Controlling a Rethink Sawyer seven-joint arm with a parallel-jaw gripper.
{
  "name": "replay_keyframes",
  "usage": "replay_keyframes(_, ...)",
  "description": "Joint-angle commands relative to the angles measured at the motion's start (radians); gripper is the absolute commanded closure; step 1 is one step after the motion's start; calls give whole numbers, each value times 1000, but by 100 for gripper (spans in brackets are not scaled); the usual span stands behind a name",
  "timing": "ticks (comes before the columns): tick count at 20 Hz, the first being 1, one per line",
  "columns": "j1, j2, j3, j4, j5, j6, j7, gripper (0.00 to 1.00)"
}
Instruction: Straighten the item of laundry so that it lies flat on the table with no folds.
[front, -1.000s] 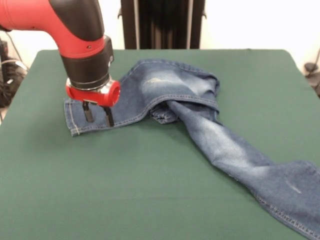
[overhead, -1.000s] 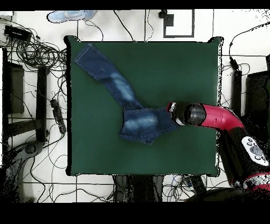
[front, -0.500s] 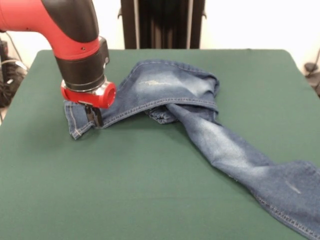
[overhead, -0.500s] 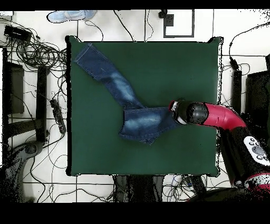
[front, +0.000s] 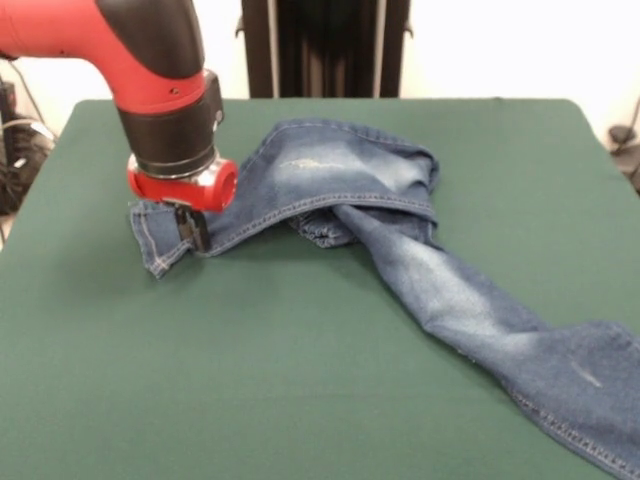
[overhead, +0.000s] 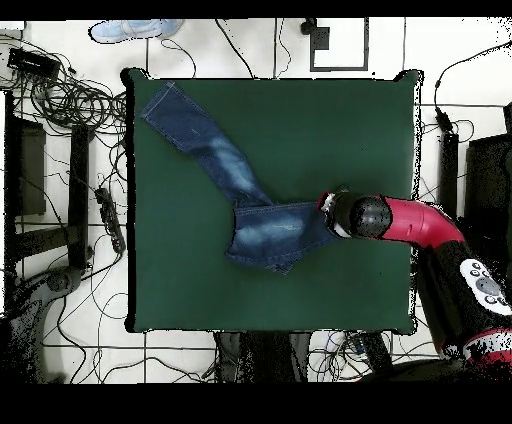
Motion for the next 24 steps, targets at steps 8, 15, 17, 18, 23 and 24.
replay_keyframes(8, 257, -280, 35, 356, 212, -127, 318, 100)
replay_keyframes(15, 396, -333, -54, 425, 366, -174, 388, 100)
replay_keyframes(17, 435, -333, -81, 439, 407, -201, 396, 100)
replay_keyframes(18, 455, -331, -95, 447, 423, -218, 403, 100)
replay_keyframes(23, 544, -347, -157, 489, 492, -278, 450, 100)
replay_keyframes(24, 567, -354, -173, 497, 505, -286, 464, 100)
